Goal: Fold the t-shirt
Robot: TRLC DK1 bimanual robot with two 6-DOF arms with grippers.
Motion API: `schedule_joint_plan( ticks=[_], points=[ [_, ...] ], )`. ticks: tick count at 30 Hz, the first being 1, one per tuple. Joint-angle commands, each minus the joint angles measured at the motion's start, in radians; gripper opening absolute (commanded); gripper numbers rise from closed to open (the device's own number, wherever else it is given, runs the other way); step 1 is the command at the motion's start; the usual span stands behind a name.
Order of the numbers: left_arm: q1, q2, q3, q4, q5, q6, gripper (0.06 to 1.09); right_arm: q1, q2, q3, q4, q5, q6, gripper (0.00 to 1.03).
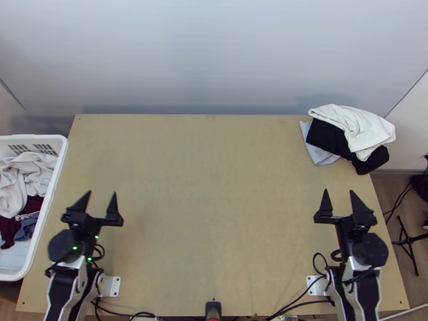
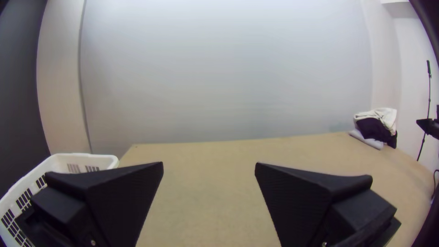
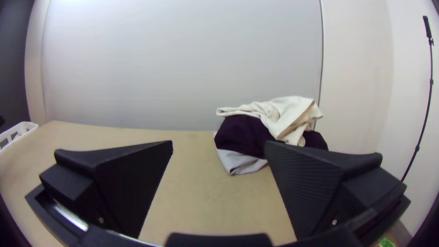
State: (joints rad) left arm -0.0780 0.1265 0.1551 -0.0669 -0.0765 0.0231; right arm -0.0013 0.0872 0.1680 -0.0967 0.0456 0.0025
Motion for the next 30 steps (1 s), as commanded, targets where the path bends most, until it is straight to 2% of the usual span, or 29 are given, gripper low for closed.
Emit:
schedule_joint_plan(
  ticks=[1,4,8,14,21,25,30],
  points=[
    [-0.006,0.159,0.224,-0.146,0.004,0.000,1.03,0.089,0.132,0.275,-0.155,0.011,-0.019,0.93],
    [-0.008,0.246,0.359,-0.260,0.004,-0.025,1.03,0.129,0.227,0.436,-0.273,0.013,0.001,0.93],
    [0.007,0.338,0.495,-0.338,0.003,-0.031,1.03,0.136,0.352,0.582,-0.362,0.010,0.019,0.93],
    [0.081,0.572,0.698,-0.381,0.004,-0.031,1.03,0.190,0.540,0.734,-0.449,-0.001,0.004,0.93],
    [0.073,0.749,0.870,-0.370,0.009,-0.055,1.03,0.258,0.844,0.984,-0.508,-0.067,-0.009,0.93],
    [0.046,0.877,1.026,-0.542,0.009,-0.077,1.03,0.328,0.982,1.147,-0.577,-0.078,-0.010,0.93],
    [0.049,1.030,1.193,-0.748,0.007,-0.077,1.04,0.334,1.096,1.245,-0.603,-0.098,0.001,0.93]
  ],
)
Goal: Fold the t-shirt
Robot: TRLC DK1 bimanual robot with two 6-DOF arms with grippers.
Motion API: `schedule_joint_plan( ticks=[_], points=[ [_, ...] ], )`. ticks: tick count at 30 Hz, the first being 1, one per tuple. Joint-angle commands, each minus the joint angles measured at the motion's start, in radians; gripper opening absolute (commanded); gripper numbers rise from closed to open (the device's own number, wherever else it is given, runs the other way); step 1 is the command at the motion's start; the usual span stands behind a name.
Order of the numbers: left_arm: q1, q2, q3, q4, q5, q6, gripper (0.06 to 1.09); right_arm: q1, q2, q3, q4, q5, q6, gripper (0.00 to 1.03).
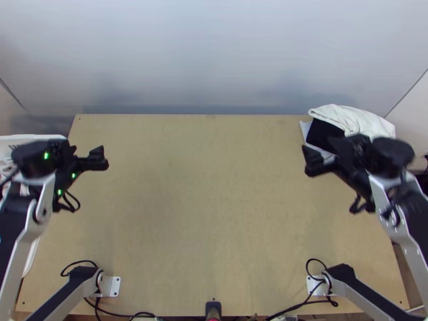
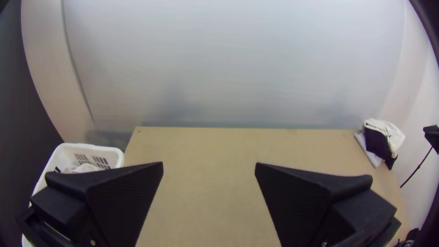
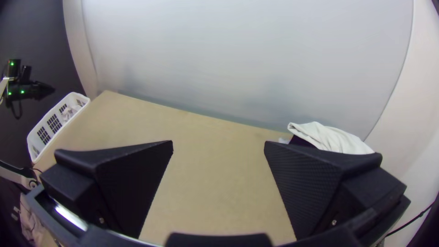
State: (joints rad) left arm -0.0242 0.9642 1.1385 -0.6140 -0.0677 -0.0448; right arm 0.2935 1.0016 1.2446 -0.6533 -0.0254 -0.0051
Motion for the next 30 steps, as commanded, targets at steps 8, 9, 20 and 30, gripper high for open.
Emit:
schedule_joint_plan(
  ticks=[8,9,20,30],
  points=[
    [0.023,0.257,0.221,-0.202,-0.032,-0.067,1.04,0.033,0.253,0.182,0.000,-0.053,0.094,0.93],
    [0.024,0.269,0.228,-0.213,-0.053,-0.067,1.04,0.022,0.272,0.193,-0.005,-0.054,0.114,0.93],
    [0.371,0.386,0.242,-0.240,-0.115,0.000,1.04,0.088,0.354,0.345,-0.020,-0.306,0.318,0.98],
    [0.670,0.541,0.234,-0.144,-0.099,0.187,1.04,0.251,0.453,0.458,-0.017,-0.303,0.301,0.98]
  ],
)
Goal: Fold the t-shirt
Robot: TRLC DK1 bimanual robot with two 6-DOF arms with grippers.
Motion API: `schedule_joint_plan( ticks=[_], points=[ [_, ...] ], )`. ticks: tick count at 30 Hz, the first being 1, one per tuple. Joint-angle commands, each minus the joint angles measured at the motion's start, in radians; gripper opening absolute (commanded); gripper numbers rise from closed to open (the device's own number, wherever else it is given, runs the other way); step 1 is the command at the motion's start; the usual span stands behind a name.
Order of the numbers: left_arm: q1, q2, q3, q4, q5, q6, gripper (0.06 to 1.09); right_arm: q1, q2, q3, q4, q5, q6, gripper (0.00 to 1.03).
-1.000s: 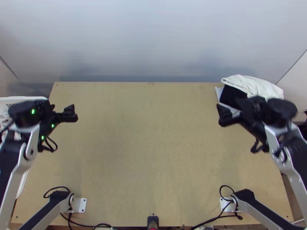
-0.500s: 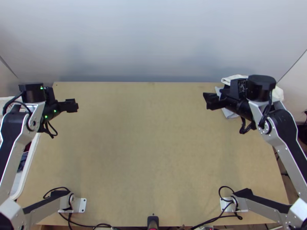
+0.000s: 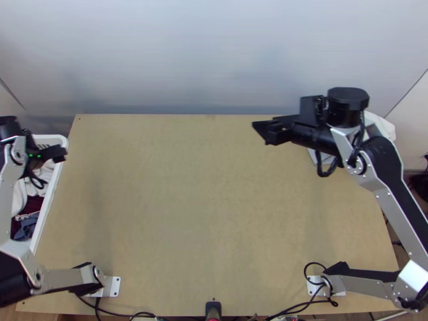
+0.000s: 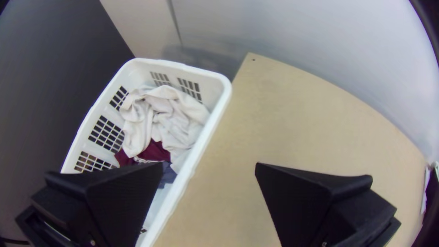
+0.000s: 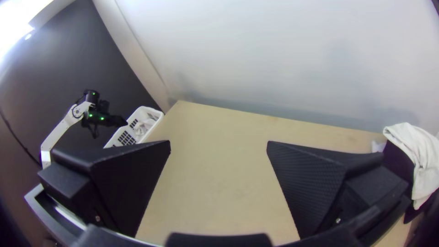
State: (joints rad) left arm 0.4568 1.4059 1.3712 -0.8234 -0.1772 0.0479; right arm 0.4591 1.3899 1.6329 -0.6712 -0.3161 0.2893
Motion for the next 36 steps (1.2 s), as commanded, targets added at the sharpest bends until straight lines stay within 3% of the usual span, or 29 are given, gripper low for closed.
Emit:
schedule_joint_plan(
  ticks=[1,8,17,24,31,36],
  points=[
    [0.207,0.114,0.002,0.087,0.012,0.115,1.04,0.098,0.067,0.070,0.001,-0.012,0.002,0.98],
    [0.299,0.275,0.072,0.239,0.097,0.187,1.04,0.159,0.086,0.021,0.001,0.041,-0.055,0.98],
    [0.342,0.714,0.493,0.236,0.099,0.216,1.04,0.162,0.110,-0.047,-0.014,0.077,-0.075,0.98],
    [0.376,1.012,0.821,0.130,0.099,0.237,1.04,0.193,0.150,-0.091,-0.039,0.146,-0.141,0.98],
    [0.376,1.124,0.841,0.115,0.104,0.248,1.04,0.211,0.232,-0.013,-0.061,0.169,-0.141,0.98],
    [0.396,1.188,0.859,0.110,0.254,0.211,1.04,0.210,0.253,-0.007,-0.077,0.187,-0.159,0.98]
  ],
)
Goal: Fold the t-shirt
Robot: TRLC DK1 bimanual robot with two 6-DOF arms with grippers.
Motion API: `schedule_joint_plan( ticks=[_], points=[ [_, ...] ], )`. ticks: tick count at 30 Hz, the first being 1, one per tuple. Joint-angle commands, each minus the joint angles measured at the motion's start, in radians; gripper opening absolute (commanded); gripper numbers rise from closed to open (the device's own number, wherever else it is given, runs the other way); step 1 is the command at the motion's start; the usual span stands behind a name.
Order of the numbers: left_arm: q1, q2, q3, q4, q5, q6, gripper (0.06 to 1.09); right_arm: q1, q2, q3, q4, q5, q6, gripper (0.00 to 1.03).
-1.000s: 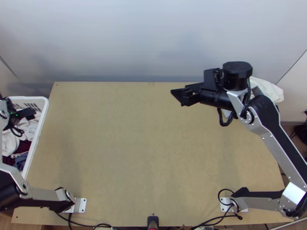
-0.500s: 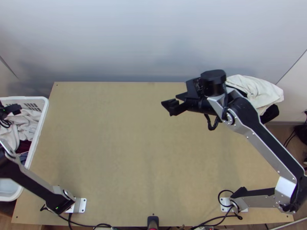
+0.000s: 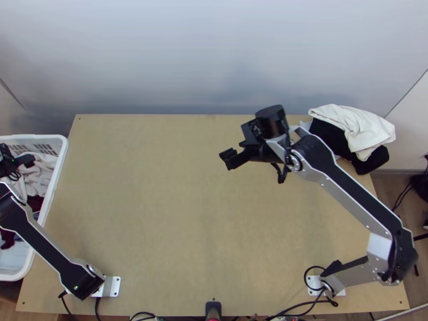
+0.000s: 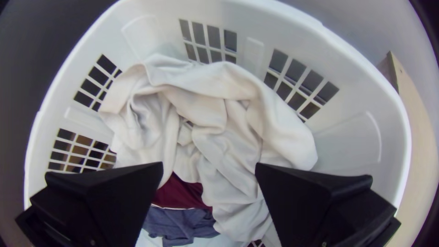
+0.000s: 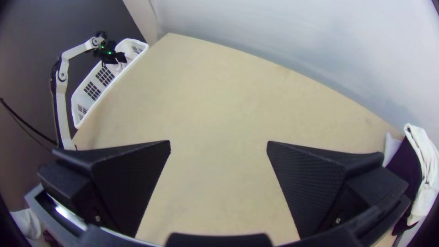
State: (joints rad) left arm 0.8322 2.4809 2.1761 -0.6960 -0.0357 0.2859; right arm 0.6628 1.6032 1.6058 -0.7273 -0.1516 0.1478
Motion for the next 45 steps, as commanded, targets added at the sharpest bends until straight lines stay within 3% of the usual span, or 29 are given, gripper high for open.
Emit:
schedule_joint_plan(
  ticks=[1,12,26,31,32,34,37,45],
  points=[
    [0.022,0.127,0.056,-0.017,0.125,-0.036,1.04,0.004,0.040,0.020,-0.023,0.026,-0.019,0.98],
    [0.010,0.211,0.056,-0.042,0.119,-0.034,1.04,-0.006,0.046,-0.018,-0.049,0.083,-0.082,0.98],
    [0.016,0.291,0.060,0.001,-0.018,0.018,1.04,-0.003,0.066,-0.020,-0.049,0.081,-0.088,0.98],
    [-0.004,0.293,0.062,-0.023,-0.001,-0.004,1.03,-0.003,0.066,-0.026,-0.066,0.083,-0.088,0.98],
    [-0.007,0.294,0.062,-0.042,0.025,-0.005,0.97,-0.003,0.066,-0.030,-0.066,0.086,-0.088,0.98],
    [-0.007,0.294,0.063,-0.043,0.083,-0.021,0.71,-0.005,0.066,-0.035,-0.067,0.090,-0.090,0.98],
    [-0.004,0.286,0.068,-0.028,0.172,-0.036,0.09,-0.006,0.064,-0.043,-0.072,0.096,-0.090,0.98],
    [-0.004,0.185,0.077,-0.023,0.122,-0.045,0.09,-0.012,0.064,-0.060,-0.072,0.115,-0.106,0.98]
  ],
)
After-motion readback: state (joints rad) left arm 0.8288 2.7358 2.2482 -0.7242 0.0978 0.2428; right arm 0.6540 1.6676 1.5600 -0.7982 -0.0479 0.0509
